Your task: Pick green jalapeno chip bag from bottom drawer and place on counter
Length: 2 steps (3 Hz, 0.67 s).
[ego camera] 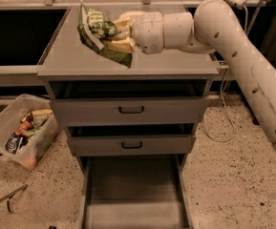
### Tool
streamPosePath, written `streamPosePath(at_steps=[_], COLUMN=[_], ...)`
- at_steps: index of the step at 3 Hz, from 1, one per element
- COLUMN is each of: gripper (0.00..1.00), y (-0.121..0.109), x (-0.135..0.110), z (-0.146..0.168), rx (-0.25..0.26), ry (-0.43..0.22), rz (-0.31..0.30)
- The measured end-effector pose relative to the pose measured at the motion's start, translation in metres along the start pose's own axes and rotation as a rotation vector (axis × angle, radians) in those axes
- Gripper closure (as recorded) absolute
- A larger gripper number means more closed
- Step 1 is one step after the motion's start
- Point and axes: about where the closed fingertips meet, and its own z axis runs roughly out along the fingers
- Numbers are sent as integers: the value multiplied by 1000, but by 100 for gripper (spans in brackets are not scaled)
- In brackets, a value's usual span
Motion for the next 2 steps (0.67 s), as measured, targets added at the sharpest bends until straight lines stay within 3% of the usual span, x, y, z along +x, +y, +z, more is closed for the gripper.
streamPosePath(at_steps=[1,2], gripper=[100,100], y=[-47,-89], x=[-5,7], z=[-1,-24], rx=[50,171], ry=[26,138], rz=[-92,-174])
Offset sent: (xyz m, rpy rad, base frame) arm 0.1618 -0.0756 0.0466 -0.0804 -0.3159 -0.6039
